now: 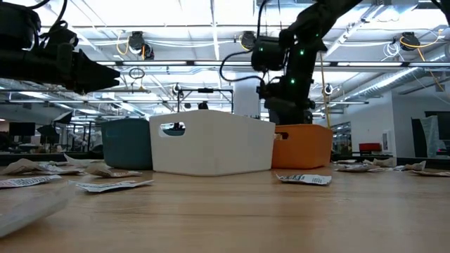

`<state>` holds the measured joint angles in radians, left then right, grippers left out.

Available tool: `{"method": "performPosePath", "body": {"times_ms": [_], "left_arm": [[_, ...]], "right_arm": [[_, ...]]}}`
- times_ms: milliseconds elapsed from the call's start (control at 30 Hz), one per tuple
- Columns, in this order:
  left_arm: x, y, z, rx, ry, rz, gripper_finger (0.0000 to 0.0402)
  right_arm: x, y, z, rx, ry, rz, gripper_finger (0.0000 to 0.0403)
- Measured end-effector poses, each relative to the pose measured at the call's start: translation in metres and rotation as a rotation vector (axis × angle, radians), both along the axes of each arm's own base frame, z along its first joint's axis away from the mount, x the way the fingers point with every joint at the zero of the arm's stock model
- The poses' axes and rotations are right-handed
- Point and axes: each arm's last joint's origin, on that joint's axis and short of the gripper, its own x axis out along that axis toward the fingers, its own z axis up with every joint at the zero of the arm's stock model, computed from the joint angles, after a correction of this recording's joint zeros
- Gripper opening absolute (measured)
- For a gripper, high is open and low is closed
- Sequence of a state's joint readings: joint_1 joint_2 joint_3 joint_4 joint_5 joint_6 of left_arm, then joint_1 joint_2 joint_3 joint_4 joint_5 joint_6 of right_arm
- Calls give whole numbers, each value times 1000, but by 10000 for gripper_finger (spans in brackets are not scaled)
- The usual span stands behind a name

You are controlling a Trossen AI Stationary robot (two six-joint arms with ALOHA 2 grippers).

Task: Pick & Place First Aid Supplies
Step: Put the green bandage pack into the orange bin, then put the orange ointment pack into the yellow bin

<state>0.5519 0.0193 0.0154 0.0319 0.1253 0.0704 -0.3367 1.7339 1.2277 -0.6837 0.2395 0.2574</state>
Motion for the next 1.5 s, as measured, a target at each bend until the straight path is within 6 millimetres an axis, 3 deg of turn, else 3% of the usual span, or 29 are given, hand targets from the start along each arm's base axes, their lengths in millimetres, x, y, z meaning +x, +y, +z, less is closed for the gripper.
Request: {"method": "performPosePath", "body": {"times_ms": [167,500,700,933,1267,1500], "left_arm": [[0,0,0,0,0,0,367],[0,0,0,0,0,0,367],[0,0,0,0,1,0,367],[0,0,0,0,1,0,367],[0,0,0,0,0,0,367],[0,0,0,0,0,0,367]], "right_arm": [[4,0,-4,32,-30,22,32],[3,1,-4,52,-38,1,176],[3,1,-4,51,-36,7,224],[2,0,-1,37,-29,51,237],[-9,4,33,-23,-70,170,221],[-26,14,49,71,-67,153,215]]}}
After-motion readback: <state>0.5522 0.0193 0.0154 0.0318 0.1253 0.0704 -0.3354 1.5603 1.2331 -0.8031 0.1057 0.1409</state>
